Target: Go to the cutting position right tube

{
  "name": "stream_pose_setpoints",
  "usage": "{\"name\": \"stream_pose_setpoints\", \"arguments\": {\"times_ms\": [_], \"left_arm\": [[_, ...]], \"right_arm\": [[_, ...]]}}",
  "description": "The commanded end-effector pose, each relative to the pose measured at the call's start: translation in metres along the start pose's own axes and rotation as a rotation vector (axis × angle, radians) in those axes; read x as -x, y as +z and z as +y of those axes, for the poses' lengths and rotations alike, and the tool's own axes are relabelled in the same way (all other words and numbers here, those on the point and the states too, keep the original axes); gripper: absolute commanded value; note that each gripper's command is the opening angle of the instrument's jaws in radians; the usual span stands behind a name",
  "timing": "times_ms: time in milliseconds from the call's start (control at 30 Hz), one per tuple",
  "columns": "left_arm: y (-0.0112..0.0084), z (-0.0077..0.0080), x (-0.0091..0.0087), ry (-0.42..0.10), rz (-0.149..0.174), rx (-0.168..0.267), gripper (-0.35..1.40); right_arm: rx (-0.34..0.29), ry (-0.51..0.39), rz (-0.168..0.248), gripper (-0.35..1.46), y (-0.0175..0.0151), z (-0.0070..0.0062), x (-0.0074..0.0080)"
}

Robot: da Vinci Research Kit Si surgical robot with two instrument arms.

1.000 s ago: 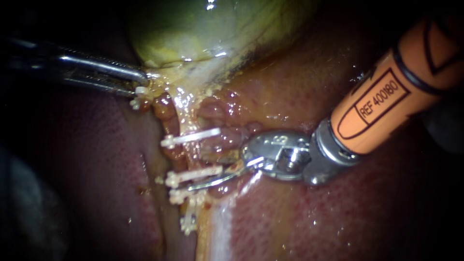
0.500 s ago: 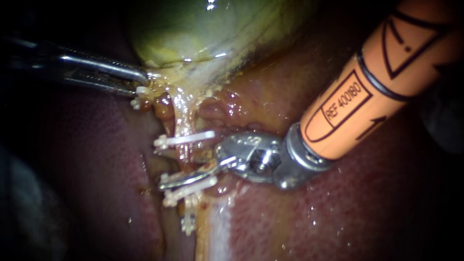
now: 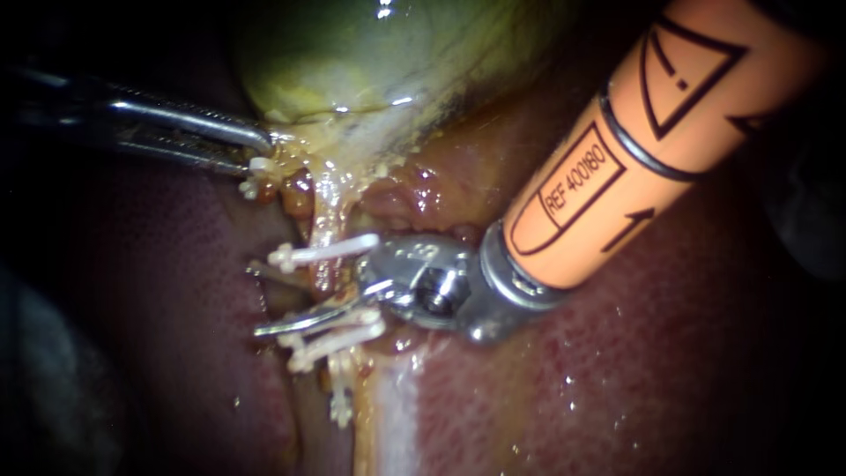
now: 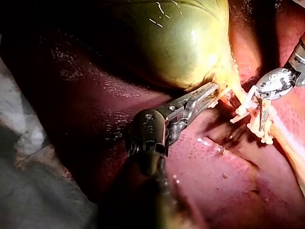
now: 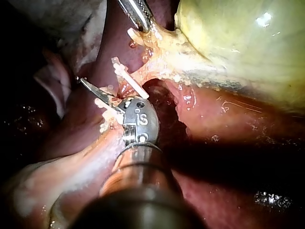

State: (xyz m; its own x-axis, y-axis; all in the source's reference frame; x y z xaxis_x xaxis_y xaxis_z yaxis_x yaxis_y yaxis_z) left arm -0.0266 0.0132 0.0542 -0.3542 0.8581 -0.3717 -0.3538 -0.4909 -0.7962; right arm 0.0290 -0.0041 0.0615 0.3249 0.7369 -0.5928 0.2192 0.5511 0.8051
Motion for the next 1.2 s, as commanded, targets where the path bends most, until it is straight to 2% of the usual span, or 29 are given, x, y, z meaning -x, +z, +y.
{"name": "stream_pose_setpoints", "arguments": {"times_ms": [33,200,467,600,733,1200], "left_arm": [[0.0000,0.0000,0.0000,0.000,0.000,0.000,-0.35],[0.0000,0.0000,0.0000,0.000,0.000,0.000,-0.35],[-0.0001,-0.0001,0.0001,0.000,-0.001,0.001,-0.35],[-0.0001,-0.0001,0.0001,0.001,-0.001,0.001,-0.35],[-0.0001,-0.0001,0.0001,0.001,-0.001,0.001,-0.35],[0.0000,-0.0003,0.0001,0.001,-0.001,0.001,-0.35]], "right_arm": [[-0.002,0.001,-0.001,1.35,0.0000,-0.0002,0.0000],[-0.010,0.004,-0.001,1.37,0.0000,-0.0014,-0.0008],[-0.081,0.049,-0.009,1.30,-0.0006,-0.0054,-0.0035],[-0.105,0.055,0.004,1.30,-0.0007,-0.0068,-0.0047],[-0.109,0.057,0.013,1.30,-0.0007,-0.0073,-0.0053],[-0.109,0.062,0.013,1.30,-0.0007,-0.0072,-0.0052]]}}
